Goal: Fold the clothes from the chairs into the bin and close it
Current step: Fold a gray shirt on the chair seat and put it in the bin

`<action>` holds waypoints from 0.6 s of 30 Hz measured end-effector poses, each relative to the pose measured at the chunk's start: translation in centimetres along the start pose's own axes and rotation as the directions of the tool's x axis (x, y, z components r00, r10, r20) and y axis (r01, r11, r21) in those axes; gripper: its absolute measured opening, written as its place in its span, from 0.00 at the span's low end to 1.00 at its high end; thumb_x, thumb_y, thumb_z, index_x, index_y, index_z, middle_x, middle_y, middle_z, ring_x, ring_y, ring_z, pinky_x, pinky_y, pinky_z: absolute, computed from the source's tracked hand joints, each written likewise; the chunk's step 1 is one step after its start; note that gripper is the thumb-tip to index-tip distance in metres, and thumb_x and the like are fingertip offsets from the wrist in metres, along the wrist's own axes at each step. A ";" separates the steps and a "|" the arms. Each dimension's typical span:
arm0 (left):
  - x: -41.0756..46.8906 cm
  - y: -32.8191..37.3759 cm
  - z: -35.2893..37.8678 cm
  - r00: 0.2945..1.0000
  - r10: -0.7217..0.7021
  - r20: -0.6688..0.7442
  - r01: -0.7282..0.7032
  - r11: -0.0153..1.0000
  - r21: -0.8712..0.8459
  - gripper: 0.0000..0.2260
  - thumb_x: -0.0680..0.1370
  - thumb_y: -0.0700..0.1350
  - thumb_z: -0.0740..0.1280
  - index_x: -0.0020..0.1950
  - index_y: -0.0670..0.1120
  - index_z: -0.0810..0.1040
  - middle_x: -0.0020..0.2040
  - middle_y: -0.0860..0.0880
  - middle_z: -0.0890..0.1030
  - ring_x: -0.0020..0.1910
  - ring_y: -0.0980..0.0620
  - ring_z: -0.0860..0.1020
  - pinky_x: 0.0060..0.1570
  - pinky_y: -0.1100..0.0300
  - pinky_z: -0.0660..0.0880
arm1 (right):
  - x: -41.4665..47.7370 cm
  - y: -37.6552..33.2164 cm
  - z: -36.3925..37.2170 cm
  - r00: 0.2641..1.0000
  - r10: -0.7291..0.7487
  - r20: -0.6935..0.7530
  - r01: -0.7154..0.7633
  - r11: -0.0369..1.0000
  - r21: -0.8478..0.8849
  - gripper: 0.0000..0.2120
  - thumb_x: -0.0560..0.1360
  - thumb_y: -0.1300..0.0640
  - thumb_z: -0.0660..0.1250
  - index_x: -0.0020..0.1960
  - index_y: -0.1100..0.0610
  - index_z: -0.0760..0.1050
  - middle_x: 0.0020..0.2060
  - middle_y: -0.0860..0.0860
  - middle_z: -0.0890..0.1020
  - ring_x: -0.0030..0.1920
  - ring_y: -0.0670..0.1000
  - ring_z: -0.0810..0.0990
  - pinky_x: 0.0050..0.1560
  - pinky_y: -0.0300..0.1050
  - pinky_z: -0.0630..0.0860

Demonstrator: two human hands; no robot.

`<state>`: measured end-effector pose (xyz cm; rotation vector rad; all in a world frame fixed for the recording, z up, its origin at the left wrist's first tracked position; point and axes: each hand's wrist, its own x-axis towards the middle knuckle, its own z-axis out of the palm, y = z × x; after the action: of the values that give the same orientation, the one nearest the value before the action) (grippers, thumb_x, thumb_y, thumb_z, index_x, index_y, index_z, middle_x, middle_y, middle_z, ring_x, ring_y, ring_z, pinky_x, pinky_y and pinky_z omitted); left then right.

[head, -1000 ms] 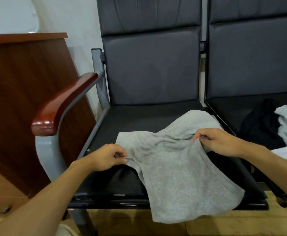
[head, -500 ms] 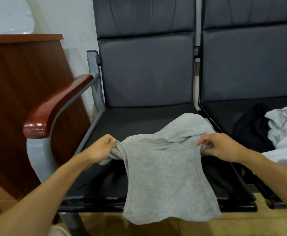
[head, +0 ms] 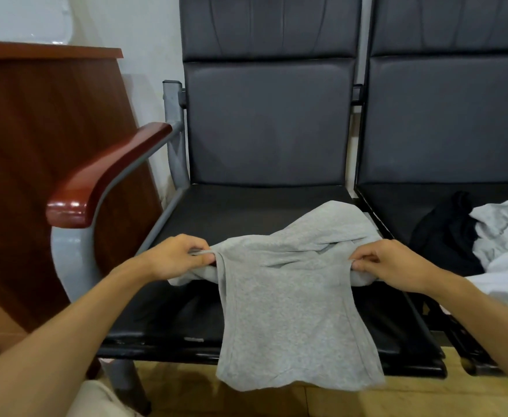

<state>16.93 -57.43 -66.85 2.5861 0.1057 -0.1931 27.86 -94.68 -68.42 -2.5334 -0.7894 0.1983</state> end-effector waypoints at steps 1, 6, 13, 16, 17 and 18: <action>-0.1 -0.1 0.0 1.000 -0.005 -0.006 0.005 1.000 -0.006 0.06 0.79 0.50 0.65 0.46 0.53 0.81 0.46 0.54 0.82 0.49 0.56 0.79 0.55 0.57 0.75 | 0.0 0.2 0.0 1.000 0.007 -0.030 -0.008 1.000 -0.017 0.08 0.78 0.57 0.67 0.46 0.46 0.83 0.40 0.41 0.84 0.43 0.40 0.81 0.48 0.36 0.77; -0.4 -0.1 -0.1 0.999 0.022 -0.035 -0.022 1.000 0.004 0.09 0.80 0.50 0.64 0.50 0.50 0.83 0.49 0.54 0.81 0.51 0.55 0.78 0.57 0.55 0.74 | -0.1 -0.3 -0.3 0.992 0.015 -0.127 -0.019 0.999 -0.027 0.09 0.79 0.58 0.63 0.46 0.51 0.82 0.41 0.46 0.83 0.44 0.45 0.79 0.50 0.43 0.76; -0.7 0.6 0.3 0.990 0.132 -0.056 -0.123 0.982 0.140 0.09 0.81 0.46 0.64 0.56 0.49 0.83 0.48 0.58 0.80 0.49 0.61 0.76 0.47 0.73 0.70 | 0.2 -1.1 -0.1 0.991 -0.058 -0.119 0.055 0.998 -0.034 0.06 0.78 0.56 0.66 0.44 0.47 0.79 0.42 0.41 0.82 0.45 0.39 0.78 0.45 0.31 0.72; -0.7 0.7 0.1 0.985 0.139 -0.101 -0.127 0.985 0.115 0.07 0.77 0.46 0.69 0.52 0.49 0.85 0.46 0.59 0.83 0.47 0.63 0.79 0.47 0.73 0.73 | 0.2 -1.1 -0.2 0.991 -0.067 -0.119 0.064 0.997 -0.034 0.07 0.77 0.55 0.67 0.43 0.44 0.77 0.41 0.41 0.82 0.45 0.39 0.78 0.45 0.32 0.72; -0.7 0.8 0.1 0.985 0.126 -0.114 -0.116 0.989 0.093 0.06 0.75 0.46 0.71 0.51 0.50 0.85 0.44 0.60 0.83 0.46 0.65 0.79 0.46 0.73 0.74 | 0.2 -1.1 -0.3 0.991 -0.061 -0.119 0.058 0.998 -0.032 0.07 0.77 0.55 0.68 0.42 0.44 0.78 0.41 0.41 0.82 0.46 0.39 0.78 0.46 0.32 0.73; -0.7 0.9 0.1 0.985 0.113 -0.130 -0.104 0.992 0.068 0.05 0.74 0.46 0.73 0.49 0.50 0.86 0.42 0.61 0.82 0.44 0.66 0.80 0.44 0.74 0.74 | 0.2 -1.1 -0.3 0.992 -0.056 -0.115 0.053 0.998 -0.033 0.07 0.77 0.56 0.68 0.42 0.45 0.79 0.41 0.41 0.83 0.46 0.39 0.79 0.47 0.32 0.73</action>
<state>16.37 -58.22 -66.39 2.6553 0.0074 0.0175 27.55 -93.91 -67.60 -2.5220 -0.8200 0.0210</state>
